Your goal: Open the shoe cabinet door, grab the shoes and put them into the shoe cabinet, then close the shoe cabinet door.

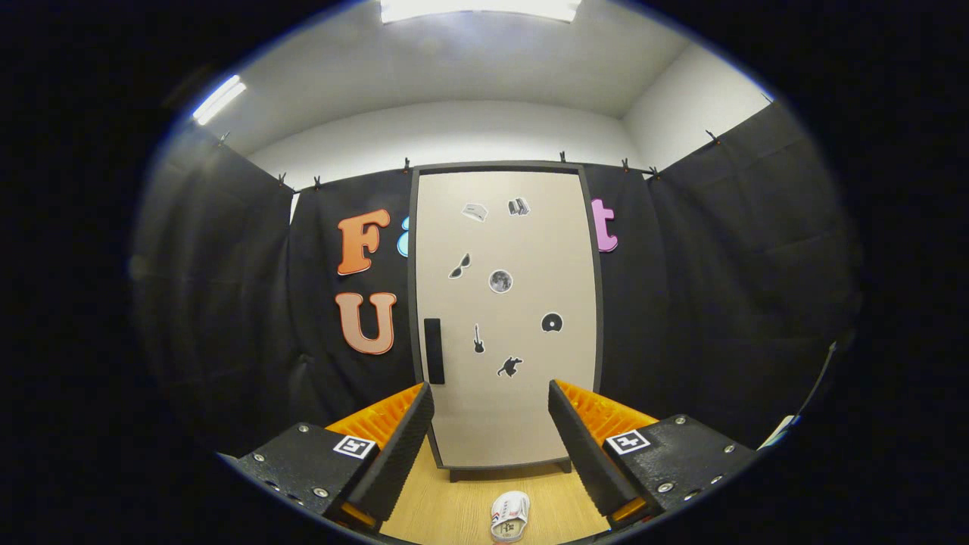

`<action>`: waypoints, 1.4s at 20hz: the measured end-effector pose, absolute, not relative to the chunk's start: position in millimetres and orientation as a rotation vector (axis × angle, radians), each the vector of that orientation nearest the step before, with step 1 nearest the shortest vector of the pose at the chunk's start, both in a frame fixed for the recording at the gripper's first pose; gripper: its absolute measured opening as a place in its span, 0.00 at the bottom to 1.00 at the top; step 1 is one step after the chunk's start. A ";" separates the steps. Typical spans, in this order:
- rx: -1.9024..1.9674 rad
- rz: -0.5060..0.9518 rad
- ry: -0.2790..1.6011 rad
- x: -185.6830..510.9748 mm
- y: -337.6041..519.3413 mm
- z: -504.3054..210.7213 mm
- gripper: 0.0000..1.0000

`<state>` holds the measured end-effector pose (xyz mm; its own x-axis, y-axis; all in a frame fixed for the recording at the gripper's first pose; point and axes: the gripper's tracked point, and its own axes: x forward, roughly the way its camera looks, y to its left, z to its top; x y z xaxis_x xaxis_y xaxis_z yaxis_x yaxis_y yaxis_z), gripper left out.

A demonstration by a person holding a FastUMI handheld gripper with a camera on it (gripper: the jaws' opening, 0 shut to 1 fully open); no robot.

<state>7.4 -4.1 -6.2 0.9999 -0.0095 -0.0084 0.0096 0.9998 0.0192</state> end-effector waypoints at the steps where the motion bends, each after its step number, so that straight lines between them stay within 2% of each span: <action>1: 0.025 -0.008 0.010 11.5 -3.0 -6.8 0.95; 15: 0.006 0.087 0.064 144.4 74.9 -37.0 0.95; 28: -0.059 0.044 0.140 257.9 105.2 -78.9 0.95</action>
<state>257.9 105.2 -78.9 0.9892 0.0395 -0.1411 -0.0478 0.9973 -0.0560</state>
